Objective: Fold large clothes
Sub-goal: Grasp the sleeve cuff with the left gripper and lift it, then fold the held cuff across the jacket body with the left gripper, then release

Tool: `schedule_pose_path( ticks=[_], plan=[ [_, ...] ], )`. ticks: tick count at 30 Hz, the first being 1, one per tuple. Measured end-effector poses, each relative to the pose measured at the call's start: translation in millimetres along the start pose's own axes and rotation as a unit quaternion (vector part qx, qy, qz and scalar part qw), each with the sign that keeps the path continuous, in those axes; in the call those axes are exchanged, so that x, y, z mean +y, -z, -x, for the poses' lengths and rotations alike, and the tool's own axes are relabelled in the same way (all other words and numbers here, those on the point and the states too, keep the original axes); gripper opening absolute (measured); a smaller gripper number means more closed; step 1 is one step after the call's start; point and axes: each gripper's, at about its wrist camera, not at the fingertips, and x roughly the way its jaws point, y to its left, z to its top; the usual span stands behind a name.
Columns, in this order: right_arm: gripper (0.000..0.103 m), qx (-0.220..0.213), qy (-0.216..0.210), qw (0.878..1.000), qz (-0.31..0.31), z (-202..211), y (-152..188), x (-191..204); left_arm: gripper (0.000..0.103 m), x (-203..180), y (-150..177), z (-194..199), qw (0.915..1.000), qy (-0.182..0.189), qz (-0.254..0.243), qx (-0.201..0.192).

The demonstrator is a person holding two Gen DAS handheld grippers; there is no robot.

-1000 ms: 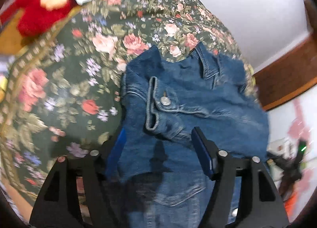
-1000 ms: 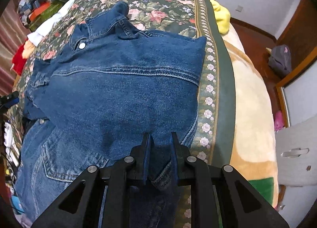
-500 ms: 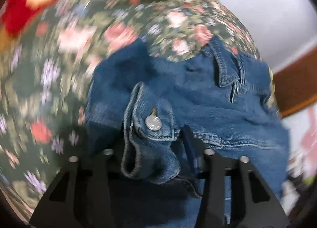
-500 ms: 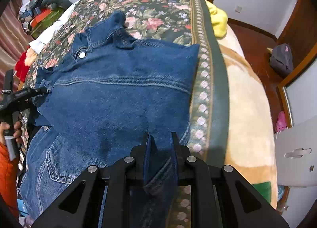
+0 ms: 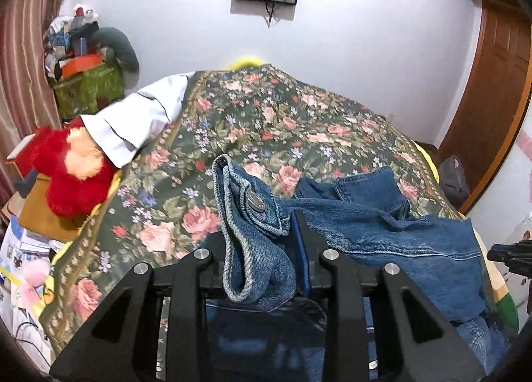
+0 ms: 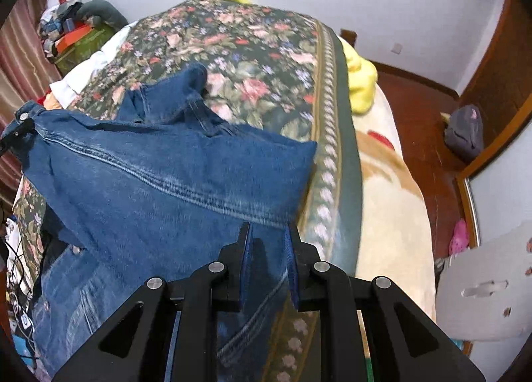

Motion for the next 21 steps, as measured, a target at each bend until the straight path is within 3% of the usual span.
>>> schedule_pose_path(
  ticks=[2,6,12,20,21],
  plan=[
    [0.015,0.010,-0.001,1.000,0.007,-9.8,-2.9,5.3,0.030,4.0,5.1,-2.3,1.0000,-0.008,0.001,0.005],
    [0.015,0.049,0.015,0.998,0.034,-46.6,0.2,18.2,0.030,24.5,35.8,-26.5,0.9982,-0.018,0.022,0.052],
    [0.015,0.037,0.034,0.997,0.060,-50.8,7.5,25.0,0.031,38.1,92.7,-73.3,0.9893,-0.023,0.021,0.143],
    [0.015,0.031,0.066,0.995,0.064,-49.9,14.5,27.8,0.036,31.2,103.5,-78.5,0.9889,-0.031,-0.013,0.145],
    [0.024,0.030,0.079,0.994,0.065,-49.8,16.7,27.8,0.037,32.0,105.3,-78.7,0.9890,-0.029,-0.013,0.144]
  ],
)
